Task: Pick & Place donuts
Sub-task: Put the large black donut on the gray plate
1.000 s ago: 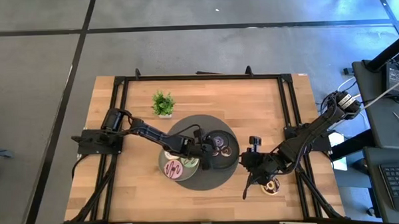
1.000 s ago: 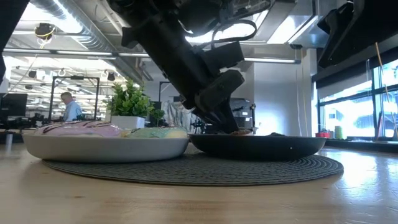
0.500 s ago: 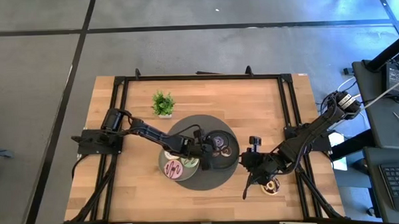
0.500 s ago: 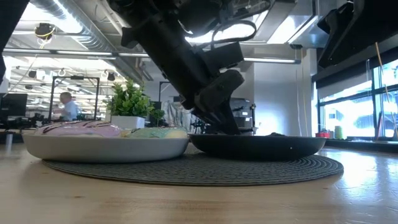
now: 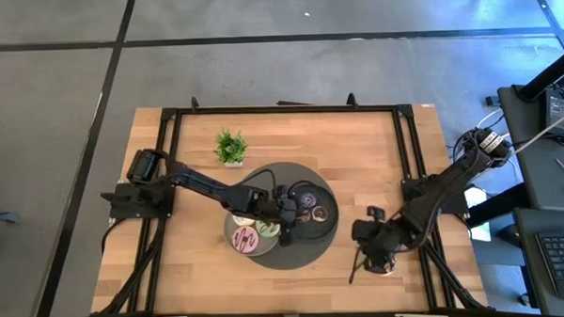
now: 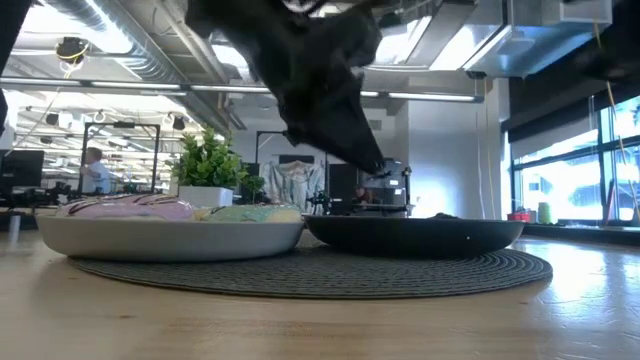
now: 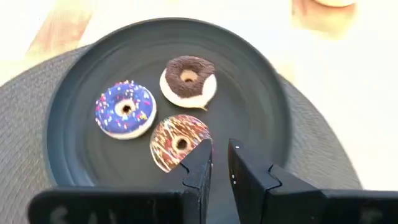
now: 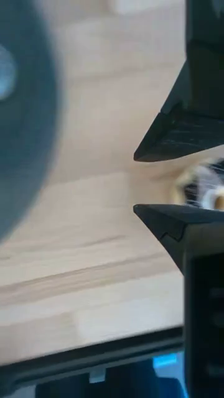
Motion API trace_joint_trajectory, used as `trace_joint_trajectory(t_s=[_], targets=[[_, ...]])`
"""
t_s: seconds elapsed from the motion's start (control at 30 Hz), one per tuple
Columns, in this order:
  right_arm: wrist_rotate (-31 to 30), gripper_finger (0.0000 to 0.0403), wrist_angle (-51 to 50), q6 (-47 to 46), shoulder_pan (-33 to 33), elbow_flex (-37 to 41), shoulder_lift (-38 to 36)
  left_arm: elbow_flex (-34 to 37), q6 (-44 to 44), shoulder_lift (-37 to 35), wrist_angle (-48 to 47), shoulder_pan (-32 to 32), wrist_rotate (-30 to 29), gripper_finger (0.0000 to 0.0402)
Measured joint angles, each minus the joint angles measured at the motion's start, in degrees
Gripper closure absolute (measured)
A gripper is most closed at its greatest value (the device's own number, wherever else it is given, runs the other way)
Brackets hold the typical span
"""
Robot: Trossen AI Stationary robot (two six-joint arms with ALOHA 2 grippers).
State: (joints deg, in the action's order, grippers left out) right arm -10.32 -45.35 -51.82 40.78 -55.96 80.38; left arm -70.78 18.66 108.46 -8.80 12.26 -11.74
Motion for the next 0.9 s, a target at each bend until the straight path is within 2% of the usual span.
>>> trace_joint_trajectory(t_s=[0.23,0.43,0.9], targets=[[1.0,0.0280,-4.9,-17.9,9.6,0.0,0.0,0.0,1.8,-2.5,-1.3,3.2,6.2,0.0352],[-0.4,0.0280,-8.0,-28.1,14.0,0.0,1.7,0.0,1.8,-2.5,-1.4,6.3,6.4,0.0348],[2.5,0.0280,-8.1,-33.5,14.6,0.0,9.3,0.0,3.7,-2.5,-1.4,7.9,6.4,0.0346]])
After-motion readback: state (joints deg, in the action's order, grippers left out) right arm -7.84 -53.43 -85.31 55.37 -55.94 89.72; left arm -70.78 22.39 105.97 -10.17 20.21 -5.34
